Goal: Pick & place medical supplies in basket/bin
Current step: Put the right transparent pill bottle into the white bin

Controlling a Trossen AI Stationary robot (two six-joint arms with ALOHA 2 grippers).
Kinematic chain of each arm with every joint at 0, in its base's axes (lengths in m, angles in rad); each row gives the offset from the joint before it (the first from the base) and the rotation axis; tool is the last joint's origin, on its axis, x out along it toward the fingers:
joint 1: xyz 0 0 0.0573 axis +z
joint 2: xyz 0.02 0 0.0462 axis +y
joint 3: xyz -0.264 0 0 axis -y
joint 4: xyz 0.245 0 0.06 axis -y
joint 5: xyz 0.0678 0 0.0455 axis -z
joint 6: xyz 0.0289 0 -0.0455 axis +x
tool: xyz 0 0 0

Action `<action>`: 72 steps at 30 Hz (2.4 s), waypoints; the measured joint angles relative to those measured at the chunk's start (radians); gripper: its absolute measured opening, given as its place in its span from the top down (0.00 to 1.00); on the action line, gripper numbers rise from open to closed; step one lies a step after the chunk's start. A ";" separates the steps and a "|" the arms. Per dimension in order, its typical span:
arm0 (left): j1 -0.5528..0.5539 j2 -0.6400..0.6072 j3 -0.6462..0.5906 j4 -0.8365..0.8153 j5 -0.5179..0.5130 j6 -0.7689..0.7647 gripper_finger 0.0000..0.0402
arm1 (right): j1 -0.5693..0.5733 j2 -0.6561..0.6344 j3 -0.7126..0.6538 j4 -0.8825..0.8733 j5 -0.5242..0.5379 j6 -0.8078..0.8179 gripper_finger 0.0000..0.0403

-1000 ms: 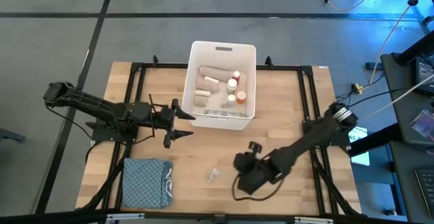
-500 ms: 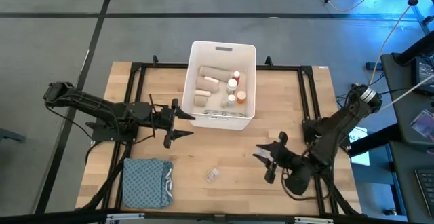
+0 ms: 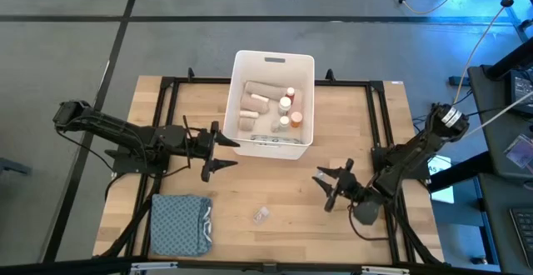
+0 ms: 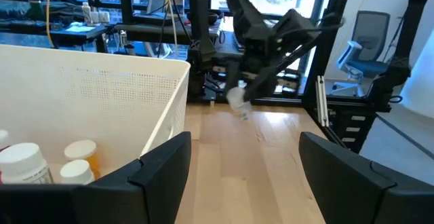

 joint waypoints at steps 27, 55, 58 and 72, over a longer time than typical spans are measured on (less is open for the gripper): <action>0.000 0.000 0.000 -0.004 -0.001 0.037 0.34 | -0.103 0.189 -0.278 0.169 0.295 0.193 0.62; 0.000 0.000 0.000 -0.008 0.000 0.036 0.34 | -0.276 0.423 -0.269 0.194 0.250 0.421 0.62; 0.000 0.000 0.000 -0.010 0.000 0.036 0.34 | -0.292 0.452 -0.254 0.195 0.244 0.421 0.62; 0.000 0.000 0.000 -0.011 0.000 0.036 0.34 | -0.320 0.547 -0.194 0.200 0.242 0.445 0.62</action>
